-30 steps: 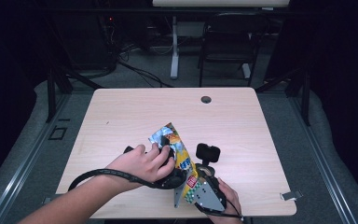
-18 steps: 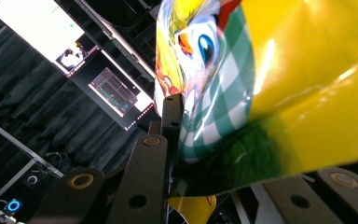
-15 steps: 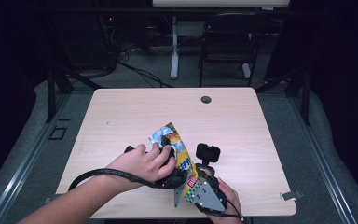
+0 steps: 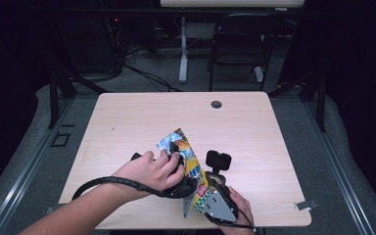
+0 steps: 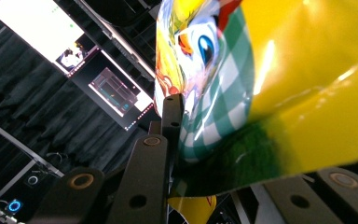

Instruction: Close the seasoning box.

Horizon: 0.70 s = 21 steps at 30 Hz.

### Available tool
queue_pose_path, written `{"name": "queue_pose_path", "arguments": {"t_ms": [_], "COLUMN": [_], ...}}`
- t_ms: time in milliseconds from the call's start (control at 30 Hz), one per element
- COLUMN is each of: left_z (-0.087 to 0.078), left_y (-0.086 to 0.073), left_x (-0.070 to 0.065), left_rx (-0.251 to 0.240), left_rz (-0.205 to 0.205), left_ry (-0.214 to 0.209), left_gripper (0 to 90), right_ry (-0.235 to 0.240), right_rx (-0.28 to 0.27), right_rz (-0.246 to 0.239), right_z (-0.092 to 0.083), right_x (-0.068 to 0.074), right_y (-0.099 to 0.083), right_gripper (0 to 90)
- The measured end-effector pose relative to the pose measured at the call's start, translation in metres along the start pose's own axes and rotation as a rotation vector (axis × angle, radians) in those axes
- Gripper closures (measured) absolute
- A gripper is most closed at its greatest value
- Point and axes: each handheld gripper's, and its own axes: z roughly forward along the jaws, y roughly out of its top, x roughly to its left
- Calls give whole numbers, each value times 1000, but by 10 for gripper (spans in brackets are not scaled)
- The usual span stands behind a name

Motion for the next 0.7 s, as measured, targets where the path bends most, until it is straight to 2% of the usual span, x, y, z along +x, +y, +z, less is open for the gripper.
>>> {"name": "queue_pose_path", "arguments": {"t_ms": [467,700], "left_z": [-1,-1], "left_y": [0,1], "left_x": [1,1], "left_rx": [11,3], "left_rz": [14,6], "left_ry": [-4,-4], "left_gripper": [799,799], "right_ry": [2,2], "right_rx": [-2,-1], "right_rz": [0,-1], "right_z": [0,0], "right_x": [0,0], "right_y": [0,0], "right_gripper": [712,713]}}
